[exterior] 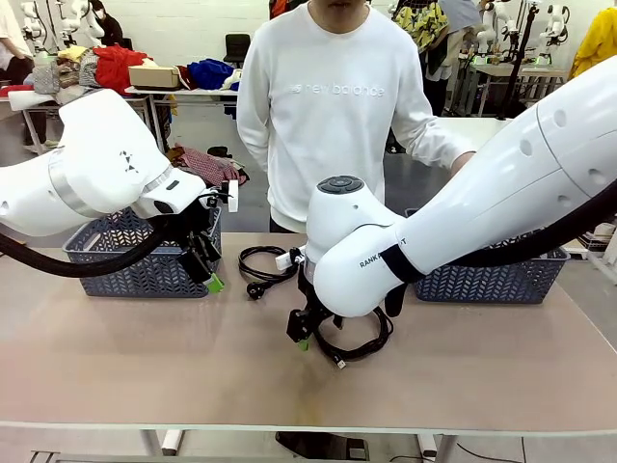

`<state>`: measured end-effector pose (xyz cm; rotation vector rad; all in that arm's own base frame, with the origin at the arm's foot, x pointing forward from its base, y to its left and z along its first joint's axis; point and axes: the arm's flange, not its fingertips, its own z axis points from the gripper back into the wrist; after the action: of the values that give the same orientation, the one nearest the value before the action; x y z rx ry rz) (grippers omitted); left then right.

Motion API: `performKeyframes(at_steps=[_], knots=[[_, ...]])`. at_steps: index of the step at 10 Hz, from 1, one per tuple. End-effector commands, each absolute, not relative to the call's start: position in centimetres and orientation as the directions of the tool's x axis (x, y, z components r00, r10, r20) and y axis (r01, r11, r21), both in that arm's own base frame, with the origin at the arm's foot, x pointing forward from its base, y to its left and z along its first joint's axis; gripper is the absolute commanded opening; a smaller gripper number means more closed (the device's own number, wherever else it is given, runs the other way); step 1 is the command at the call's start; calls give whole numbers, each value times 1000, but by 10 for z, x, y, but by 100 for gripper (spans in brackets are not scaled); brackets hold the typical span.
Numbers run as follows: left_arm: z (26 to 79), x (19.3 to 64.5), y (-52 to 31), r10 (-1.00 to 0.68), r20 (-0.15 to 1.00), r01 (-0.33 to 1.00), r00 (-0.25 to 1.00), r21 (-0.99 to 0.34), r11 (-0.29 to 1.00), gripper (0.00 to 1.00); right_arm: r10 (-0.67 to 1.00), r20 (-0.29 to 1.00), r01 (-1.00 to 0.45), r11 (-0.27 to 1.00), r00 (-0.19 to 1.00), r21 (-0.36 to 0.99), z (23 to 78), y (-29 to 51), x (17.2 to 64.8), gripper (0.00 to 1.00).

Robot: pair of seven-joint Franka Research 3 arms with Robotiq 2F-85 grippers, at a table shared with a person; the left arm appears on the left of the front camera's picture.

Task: Organize the cables according to human instructions.
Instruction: Pick up a bundle of cables and place it in the basket indicated by the human.

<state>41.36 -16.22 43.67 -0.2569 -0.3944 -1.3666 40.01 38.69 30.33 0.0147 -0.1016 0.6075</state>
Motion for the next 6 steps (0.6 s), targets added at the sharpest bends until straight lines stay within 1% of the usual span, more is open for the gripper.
performKeyframes(at_steps=[1, 2, 3, 4, 5, 6], knots=[[437, 413, -161, -889, 428, 978, 164, 50, 204, 100, 552, 104, -551, 833, 827, -38, 303, 398, 406, 100], [437, 413, -161, -889, 428, 978, 164, 50, 204, 100, 550, 100, -551, 834, 829, -24, 303, 399, 407, 100], [437, 413, -161, -889, 428, 978, 164, 50, 204, 100, 541, 98, -542, 840, 836, -19, 303, 397, 408, 80], [437, 413, -161, -889, 428, 978, 164, 50, 204, 100, 530, 101, -532, 847, 842, -13, 304, 396, 409, 80], [437, 413, -161, -889, 428, 978, 164, 50, 204, 100, 524, 102, -525, 851, 846, -12, 304, 394, 410, 60], [437, 413, -161, -889, 428, 978, 164, 50, 204, 100, 517, 100, -519, 855, 850, -9, 304, 392, 411, 75]])
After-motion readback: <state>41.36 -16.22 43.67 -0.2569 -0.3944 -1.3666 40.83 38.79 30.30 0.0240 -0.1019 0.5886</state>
